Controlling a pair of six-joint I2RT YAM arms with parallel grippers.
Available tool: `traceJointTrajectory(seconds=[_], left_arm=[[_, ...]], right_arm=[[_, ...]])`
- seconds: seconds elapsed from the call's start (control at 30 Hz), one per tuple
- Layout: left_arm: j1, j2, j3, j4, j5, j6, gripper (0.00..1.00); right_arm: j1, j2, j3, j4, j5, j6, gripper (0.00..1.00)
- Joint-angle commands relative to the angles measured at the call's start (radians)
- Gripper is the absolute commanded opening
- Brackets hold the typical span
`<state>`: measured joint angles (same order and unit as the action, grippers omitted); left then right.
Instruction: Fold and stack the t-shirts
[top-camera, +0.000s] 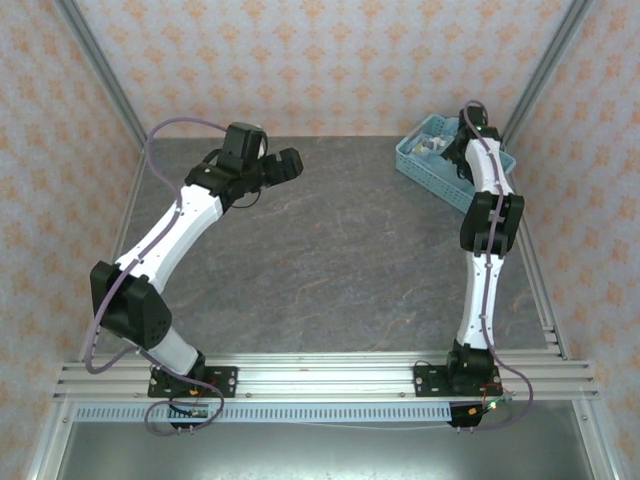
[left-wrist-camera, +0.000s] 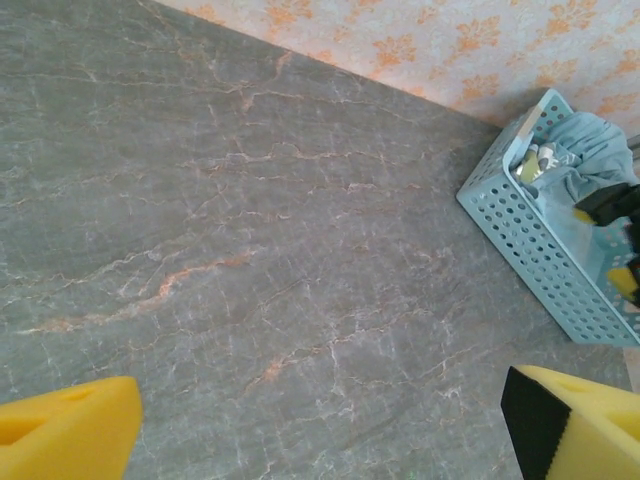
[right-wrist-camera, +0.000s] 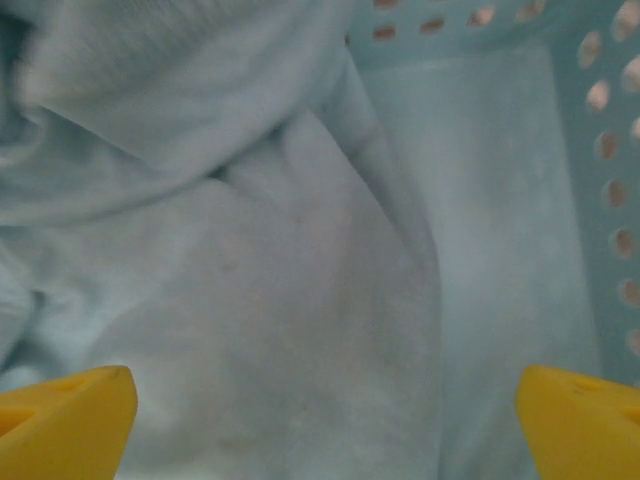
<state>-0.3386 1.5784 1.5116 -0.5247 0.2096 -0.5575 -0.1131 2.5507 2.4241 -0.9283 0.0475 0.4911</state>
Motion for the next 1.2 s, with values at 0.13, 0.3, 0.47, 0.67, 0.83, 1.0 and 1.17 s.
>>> traceJointTrajectory(seconds=[0.13,0.3,0.47,0.67,0.83,1.0,1.17], left_arm=[[0.000,-0.102,-0.028,-0.070,-0.015,-0.002,0.92],[0.000,-0.127,-0.045,-0.076,-0.022,0.001,0.85],[0.000,-0.136,-0.045,-0.089,-0.039,0.008,0.78],[-0.001,-0.136,-0.055,-0.096,-0.094,0.004,0.76],[-0.001,-0.129,-0.040,-0.135,-0.183,-0.011,0.76],[-0.001,-0.134,-0.025,-0.172,-0.255,-0.015,0.77],[-0.001,-0.163,-0.016,-0.227,-0.331,-0.024,0.79]], right_arm=[[0.003,0.055,0.030,-0.006,-0.064,0.021,0.71],[0.003,0.006,0.051,0.055,-0.081,-0.005,0.07],[0.004,-0.157,0.054,0.148,-0.066,-0.022,0.00],[0.026,-0.348,0.157,0.193,-0.070,-0.052,0.00],[0.083,-0.502,0.209,0.206,-0.095,-0.076,0.00],[0.190,-0.661,0.203,0.236,-0.127,-0.127,0.00],[0.389,-0.798,0.110,0.178,-0.069,-0.176,0.00]])
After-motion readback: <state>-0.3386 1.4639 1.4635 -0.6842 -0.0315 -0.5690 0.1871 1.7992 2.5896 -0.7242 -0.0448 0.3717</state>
